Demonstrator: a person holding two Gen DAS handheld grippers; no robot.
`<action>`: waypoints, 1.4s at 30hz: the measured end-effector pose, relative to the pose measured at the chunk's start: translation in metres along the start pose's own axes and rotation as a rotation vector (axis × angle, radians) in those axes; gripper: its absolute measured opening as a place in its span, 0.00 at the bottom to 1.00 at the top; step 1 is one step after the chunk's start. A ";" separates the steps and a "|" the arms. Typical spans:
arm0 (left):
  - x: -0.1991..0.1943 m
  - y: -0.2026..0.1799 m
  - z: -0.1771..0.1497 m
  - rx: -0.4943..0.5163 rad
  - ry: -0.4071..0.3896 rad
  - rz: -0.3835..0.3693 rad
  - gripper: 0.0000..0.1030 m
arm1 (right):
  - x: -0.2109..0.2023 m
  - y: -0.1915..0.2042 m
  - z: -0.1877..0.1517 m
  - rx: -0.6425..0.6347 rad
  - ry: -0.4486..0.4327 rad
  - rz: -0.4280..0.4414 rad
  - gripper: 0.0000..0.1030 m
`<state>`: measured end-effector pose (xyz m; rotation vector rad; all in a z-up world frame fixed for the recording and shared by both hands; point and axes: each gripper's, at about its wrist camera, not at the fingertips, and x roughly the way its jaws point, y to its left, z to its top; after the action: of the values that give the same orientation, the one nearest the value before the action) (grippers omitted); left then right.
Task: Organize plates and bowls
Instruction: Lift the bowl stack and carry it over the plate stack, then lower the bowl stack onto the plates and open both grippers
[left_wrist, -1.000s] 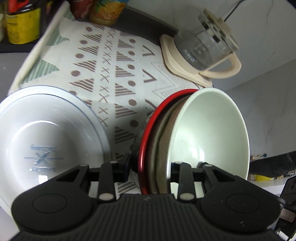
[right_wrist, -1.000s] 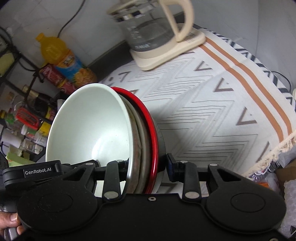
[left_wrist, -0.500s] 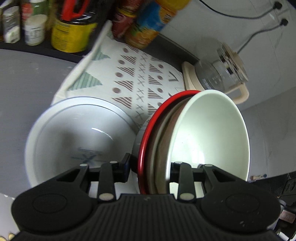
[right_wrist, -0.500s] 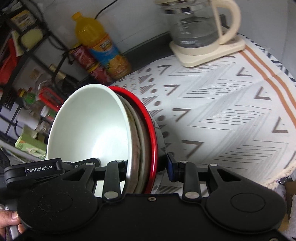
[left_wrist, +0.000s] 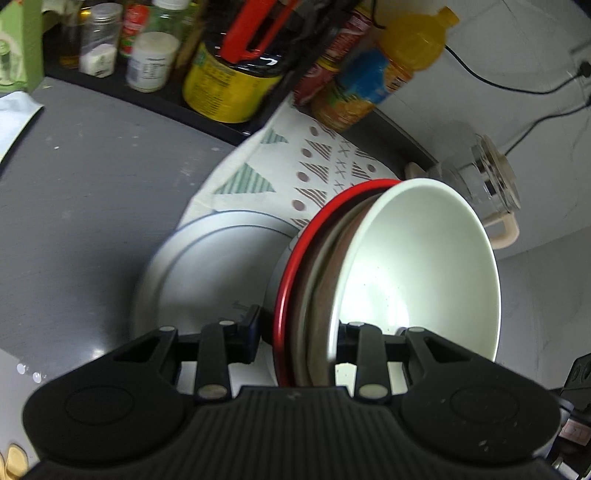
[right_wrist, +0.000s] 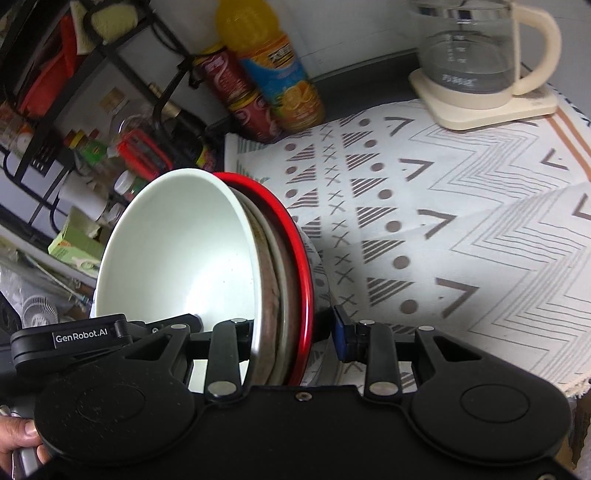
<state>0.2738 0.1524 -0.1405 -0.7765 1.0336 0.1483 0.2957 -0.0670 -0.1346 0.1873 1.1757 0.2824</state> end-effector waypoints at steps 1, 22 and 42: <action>-0.001 0.004 0.000 -0.008 -0.001 0.003 0.31 | 0.002 0.002 0.000 -0.006 0.006 0.002 0.31; 0.017 0.043 -0.004 -0.077 0.039 0.097 0.32 | 0.049 0.014 -0.015 -0.027 0.129 0.012 0.31; 0.012 0.040 0.003 -0.047 -0.003 0.134 0.50 | 0.048 0.017 -0.020 0.002 0.087 -0.011 0.45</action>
<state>0.2634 0.1805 -0.1695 -0.7498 1.0824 0.2893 0.2924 -0.0359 -0.1797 0.1716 1.2630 0.2819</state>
